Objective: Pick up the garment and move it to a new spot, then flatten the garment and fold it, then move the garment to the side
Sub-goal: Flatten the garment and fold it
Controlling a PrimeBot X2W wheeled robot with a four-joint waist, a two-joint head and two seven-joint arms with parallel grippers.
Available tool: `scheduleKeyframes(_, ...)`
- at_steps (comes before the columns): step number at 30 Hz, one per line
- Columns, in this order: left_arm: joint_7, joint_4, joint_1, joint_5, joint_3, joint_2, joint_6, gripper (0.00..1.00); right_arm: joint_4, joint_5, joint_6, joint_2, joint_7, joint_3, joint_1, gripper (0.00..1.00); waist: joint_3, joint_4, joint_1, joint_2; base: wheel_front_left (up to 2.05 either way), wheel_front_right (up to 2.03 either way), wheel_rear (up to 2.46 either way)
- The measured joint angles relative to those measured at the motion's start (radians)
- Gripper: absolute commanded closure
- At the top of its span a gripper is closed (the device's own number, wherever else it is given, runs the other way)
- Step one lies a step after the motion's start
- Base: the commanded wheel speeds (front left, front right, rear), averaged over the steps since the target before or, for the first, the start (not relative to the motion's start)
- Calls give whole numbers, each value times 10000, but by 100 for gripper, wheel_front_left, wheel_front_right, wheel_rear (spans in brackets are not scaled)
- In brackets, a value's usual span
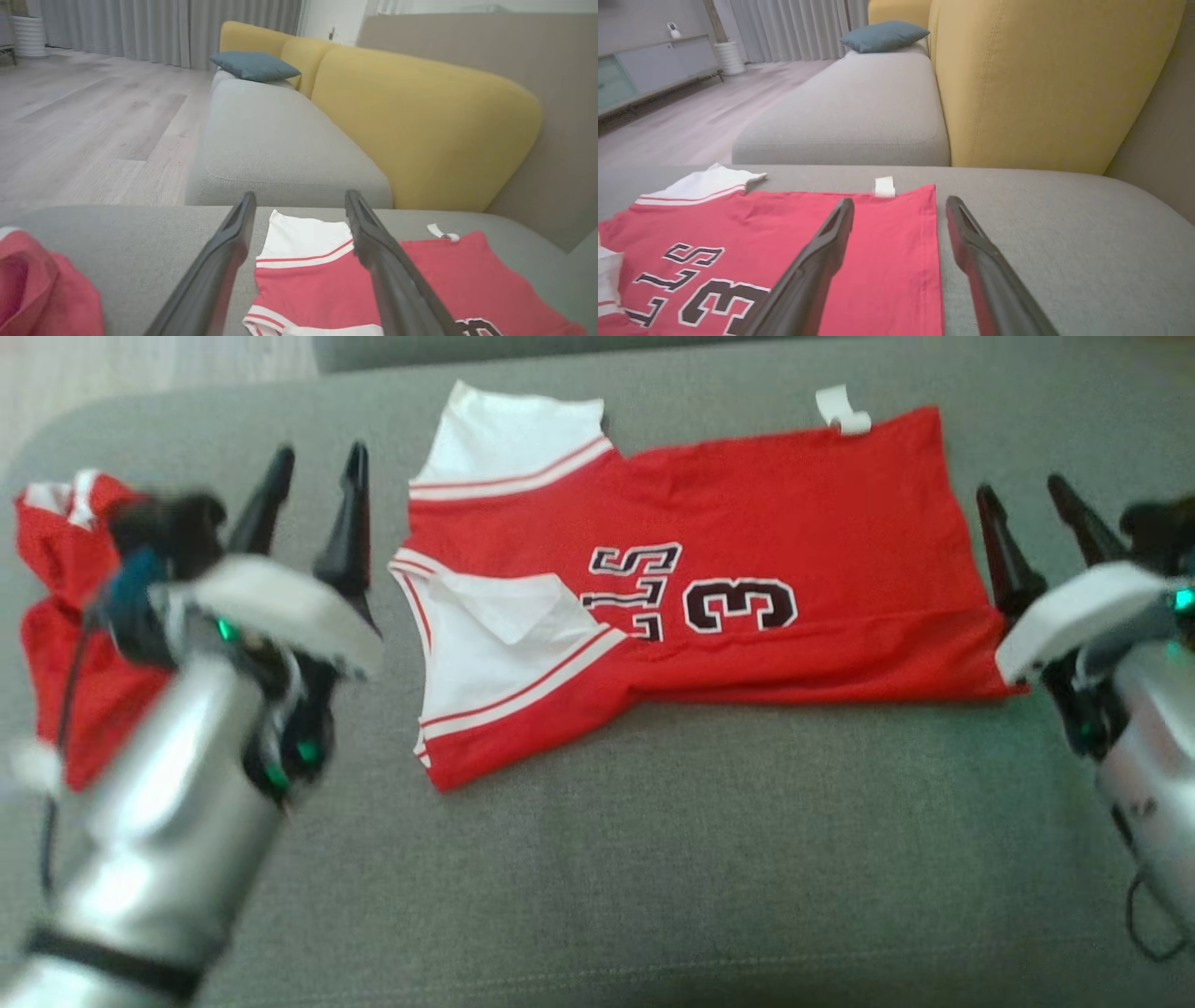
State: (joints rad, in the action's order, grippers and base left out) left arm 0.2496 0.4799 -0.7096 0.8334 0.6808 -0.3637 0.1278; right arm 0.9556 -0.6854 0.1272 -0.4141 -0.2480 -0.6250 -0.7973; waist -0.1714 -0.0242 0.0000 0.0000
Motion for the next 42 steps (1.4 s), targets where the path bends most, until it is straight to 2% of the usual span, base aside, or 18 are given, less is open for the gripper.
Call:
scheduleKeyframes(3,2,-1379,1565,-686,-1325,548,428,0,-1252,1091,0,171,-2,1570,1105,0,353,50,0,0,0,0,0)
scheduleKeyframes(5,48,-2031,2616,-1187,-1950,1039,541,0,-2199,2019,0,435,-4,2734,1941,0,573,83,0,0,0,0,0)
scheduleKeyframes(9,65,-2451,4507,-2100,-2468,1942,495,0,-3672,3611,0,1394,-29,4612,4140,0,991,170,0,0,0,0,0)
scheduleKeyframes(13,63,-2127,5522,-2732,-2650,2405,199,0,-4362,4681,0,2305,-27,5450,5866,0,1291,204,0,0,0,0,0)
scheduleKeyframes(19,63,-968,5725,-3227,-2721,2577,8,0,-4961,5292,0,2801,-27,5896,6216,0,1379,21,0,0,0,0,0)
scheduleKeyframes(23,-102,17,5496,-3290,-2706,2598,-38,0,-5122,5375,0,2809,-27,5948,6196,0,1241,-161,0,0,0,0,0)
scheduleKeyframes(32,-1170,2238,4077,-3411,-2654,2562,219,0,-5354,5373,0,2805,-27,5963,5798,0,651,-688,0,0,0,0,0)
scheduleKeyframes(38,-1544,3072,3277,-3492,-2464,2491,36,0,-5392,5371,0,2807,-27,5988,5792,0,318,-980,0,0,0,0,0)
scheduleKeyframes(39,-1603,3143,3186,-3490,-2428,2477,-29,22,-5390,5371,0,2807,-27,6006,5791,0,296,-991,0,0,0,0,0)
scheduleKeyframes(40,-1601,3219,3108,-3482,-2422,2472,-84,100,-5381,5373,0,2807,-27,6034,5789,0,282,-993,0,0,0,0,0)
scheduleKeyframes(42,-1528,3264,3053,-3482,-2366,2502,-176,100,-5310,5373,0,2807,-27,6069,5766,0,263,-965,0,0,0,0,0)
